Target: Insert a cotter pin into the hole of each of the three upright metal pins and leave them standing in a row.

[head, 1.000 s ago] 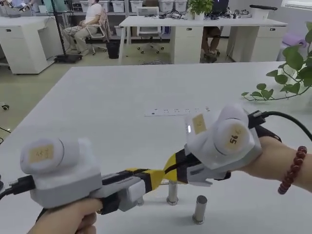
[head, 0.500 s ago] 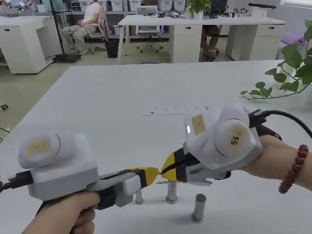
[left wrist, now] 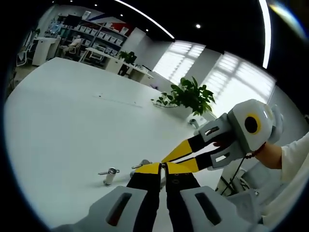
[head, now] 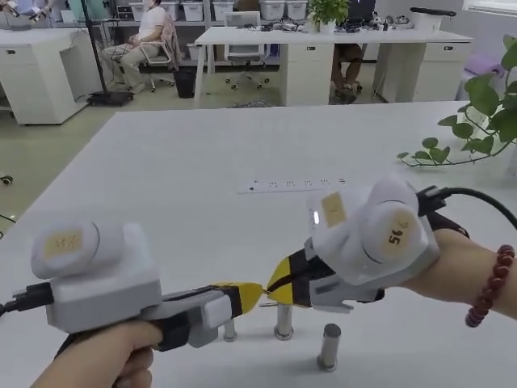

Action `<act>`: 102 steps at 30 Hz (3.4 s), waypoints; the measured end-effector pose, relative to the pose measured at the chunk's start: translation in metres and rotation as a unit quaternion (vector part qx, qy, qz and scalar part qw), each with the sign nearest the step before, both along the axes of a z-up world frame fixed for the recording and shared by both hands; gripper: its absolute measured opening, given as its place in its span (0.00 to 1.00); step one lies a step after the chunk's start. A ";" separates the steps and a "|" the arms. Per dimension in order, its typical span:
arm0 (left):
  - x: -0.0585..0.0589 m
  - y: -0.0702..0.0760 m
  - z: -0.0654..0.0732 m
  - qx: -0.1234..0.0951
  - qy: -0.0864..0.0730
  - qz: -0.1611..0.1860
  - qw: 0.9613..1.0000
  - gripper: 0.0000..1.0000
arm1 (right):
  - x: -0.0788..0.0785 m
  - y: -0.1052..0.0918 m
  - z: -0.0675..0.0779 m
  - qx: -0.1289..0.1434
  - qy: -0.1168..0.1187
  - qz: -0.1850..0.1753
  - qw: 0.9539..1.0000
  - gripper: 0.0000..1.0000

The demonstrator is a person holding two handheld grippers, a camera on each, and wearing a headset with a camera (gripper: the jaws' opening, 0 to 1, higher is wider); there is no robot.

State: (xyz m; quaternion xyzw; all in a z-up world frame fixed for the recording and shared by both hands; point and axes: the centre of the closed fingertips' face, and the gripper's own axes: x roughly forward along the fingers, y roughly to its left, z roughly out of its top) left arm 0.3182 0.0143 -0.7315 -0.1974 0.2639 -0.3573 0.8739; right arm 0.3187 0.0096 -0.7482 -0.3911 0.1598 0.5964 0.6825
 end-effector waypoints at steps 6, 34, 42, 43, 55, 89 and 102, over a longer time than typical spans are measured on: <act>0.002 0.001 0.001 0.003 -0.004 -0.003 1.000 0.00 | 0.000 0.001 0.002 0.018 0.013 -0.011 1.000 0.05; -0.031 -0.006 0.000 0.059 -0.086 -0.142 0.984 0.00 | -0.036 -0.023 0.006 0.107 0.291 -0.038 0.950 0.17; -0.044 -0.014 0.002 0.051 -0.103 -0.184 0.976 0.00 | -0.053 -0.025 -0.001 0.099 0.315 -0.006 0.944 0.17; -0.045 -0.015 0.003 0.049 -0.104 -0.185 0.976 0.00 | -0.056 -0.025 -0.001 0.098 0.320 0.000 0.942 0.17; -0.056 -0.022 0.010 0.034 -0.116 -0.220 0.968 0.00 | -0.068 -0.024 0.005 0.114 0.353 0.029 0.928 0.15; -0.067 -0.028 0.010 0.040 -0.132 -0.241 0.961 0.01 | -0.079 -0.023 0.002 0.076 0.307 0.094 0.944 0.03; -0.061 -0.030 -0.002 0.069 -0.158 -0.220 0.960 0.15 | -0.063 -0.042 -0.007 0.005 0.267 0.063 0.962 0.03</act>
